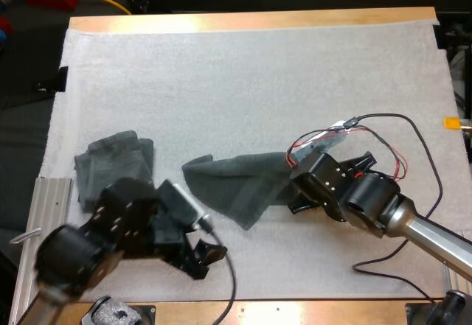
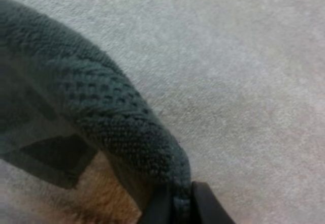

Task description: Pick towel from pile, fold and stack

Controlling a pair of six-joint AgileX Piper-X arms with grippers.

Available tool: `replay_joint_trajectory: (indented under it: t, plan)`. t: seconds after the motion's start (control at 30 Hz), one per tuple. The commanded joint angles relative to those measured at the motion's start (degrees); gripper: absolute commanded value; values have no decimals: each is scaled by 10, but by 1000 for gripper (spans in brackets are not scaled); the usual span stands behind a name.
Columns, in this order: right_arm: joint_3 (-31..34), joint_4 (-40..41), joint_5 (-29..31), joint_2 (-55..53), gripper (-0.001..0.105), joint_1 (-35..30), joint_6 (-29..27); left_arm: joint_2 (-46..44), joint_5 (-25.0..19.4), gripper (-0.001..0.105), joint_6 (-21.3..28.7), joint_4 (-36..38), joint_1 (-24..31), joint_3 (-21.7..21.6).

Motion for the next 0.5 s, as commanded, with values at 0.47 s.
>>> replay_joint_trajectory:
  t: [0.47]
  plan:
    - [-1,1,-5,-4,1,-3,4,100,-132,69,24,-70,-104,25]
